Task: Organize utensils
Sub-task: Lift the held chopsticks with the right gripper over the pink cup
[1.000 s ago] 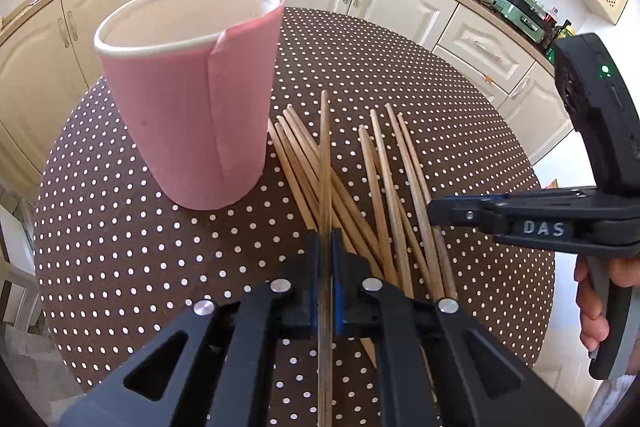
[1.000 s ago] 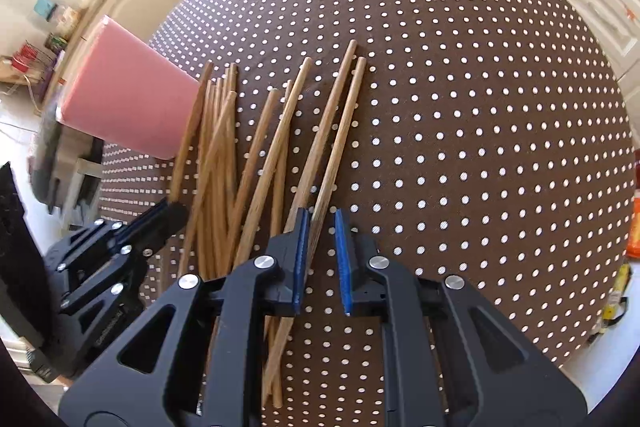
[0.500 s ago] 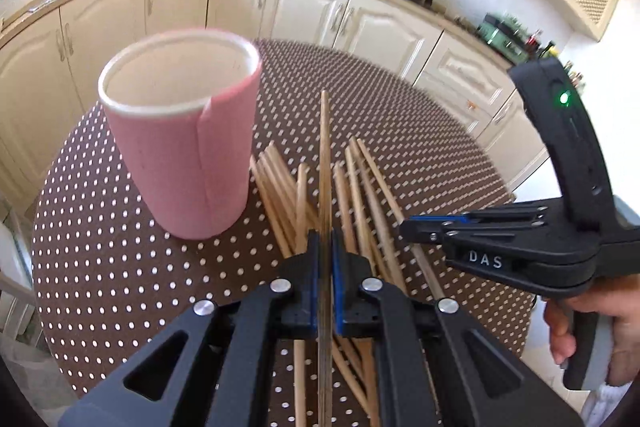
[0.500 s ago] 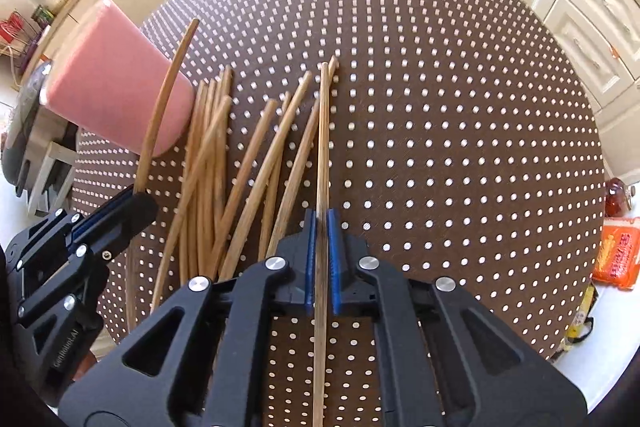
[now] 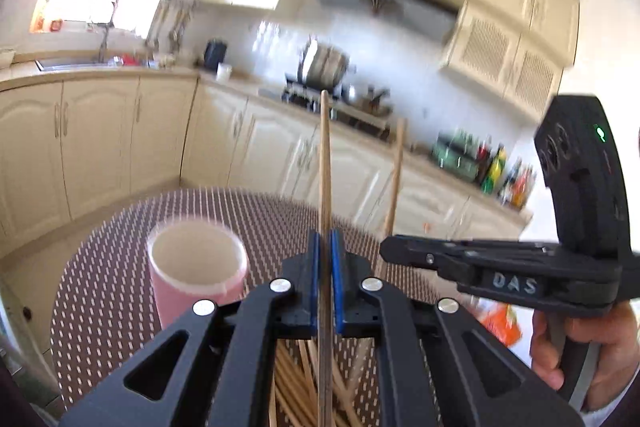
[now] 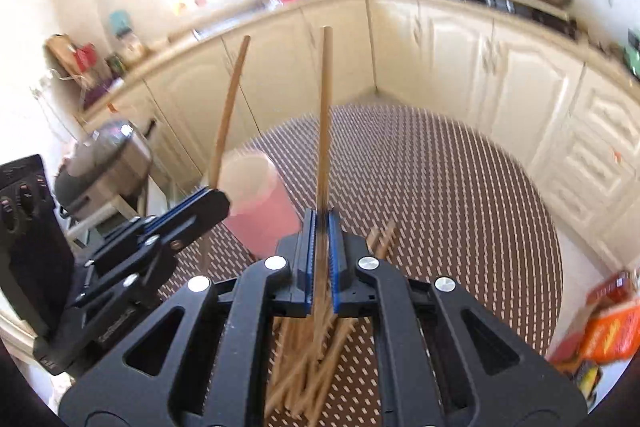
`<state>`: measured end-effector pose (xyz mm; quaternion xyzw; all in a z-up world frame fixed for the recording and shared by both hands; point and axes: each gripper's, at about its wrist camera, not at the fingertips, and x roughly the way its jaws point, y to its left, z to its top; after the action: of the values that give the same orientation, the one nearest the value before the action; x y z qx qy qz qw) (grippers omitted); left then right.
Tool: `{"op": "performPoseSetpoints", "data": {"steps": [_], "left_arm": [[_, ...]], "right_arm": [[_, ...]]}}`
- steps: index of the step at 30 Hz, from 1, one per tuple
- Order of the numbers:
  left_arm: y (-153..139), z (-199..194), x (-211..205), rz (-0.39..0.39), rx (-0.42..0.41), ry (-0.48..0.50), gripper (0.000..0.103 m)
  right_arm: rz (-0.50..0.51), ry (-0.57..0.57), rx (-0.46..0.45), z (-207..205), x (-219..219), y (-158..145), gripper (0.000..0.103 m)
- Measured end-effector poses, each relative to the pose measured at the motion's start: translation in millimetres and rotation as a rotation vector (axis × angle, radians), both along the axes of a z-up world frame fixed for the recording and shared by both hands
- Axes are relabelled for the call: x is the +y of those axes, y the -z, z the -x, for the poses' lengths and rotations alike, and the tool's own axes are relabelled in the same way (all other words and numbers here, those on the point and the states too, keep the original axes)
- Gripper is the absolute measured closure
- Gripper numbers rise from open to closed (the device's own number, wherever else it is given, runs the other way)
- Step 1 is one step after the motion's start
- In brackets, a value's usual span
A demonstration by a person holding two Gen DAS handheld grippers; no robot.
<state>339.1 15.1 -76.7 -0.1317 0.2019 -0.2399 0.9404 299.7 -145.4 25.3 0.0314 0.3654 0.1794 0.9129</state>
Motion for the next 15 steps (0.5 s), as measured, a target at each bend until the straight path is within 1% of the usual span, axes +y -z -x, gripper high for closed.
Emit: {"op": "performPoseSetpoints", "data": {"steps": [4, 5, 7, 8, 11, 15], "left_arm": [[-16.4, -8.0, 11.9, 0.044, -0.076, -0.044, 0.097], [-20.3, -10.1, 15.5, 0.053, -0.097, -0.064, 0.097], [-28.2, -13.6, 20.5, 0.066, -0.153, -0.094, 0.097], [-31.5, -15.2, 22.5, 0.068, -0.168, -0.107, 0.097], [-42.8, -16.0, 32.2, 0.074, -0.234, -0.157, 0.097], [-57.1, -26.0, 46.1, 0.109, -0.309, -0.204, 0.097]], "right_arm": [[-0.019, -0.022, -0.091, -1.1, 16.3, -23.2, 0.096], [-0.026, -0.027, -0.104, -0.8, 9.4, -27.7, 0.097], [-0.030, -0.030, -0.139, -3.6, 14.4, -34.7, 0.097], [-0.032, -0.032, -0.147, -10.3, 11.5, -37.2, 0.097], [-0.028, -0.029, -0.175, -16.8, 21.7, -45.0, 0.097], [-0.063, -0.033, -0.204, -23.6, 23.4, -58.9, 0.097]]}}
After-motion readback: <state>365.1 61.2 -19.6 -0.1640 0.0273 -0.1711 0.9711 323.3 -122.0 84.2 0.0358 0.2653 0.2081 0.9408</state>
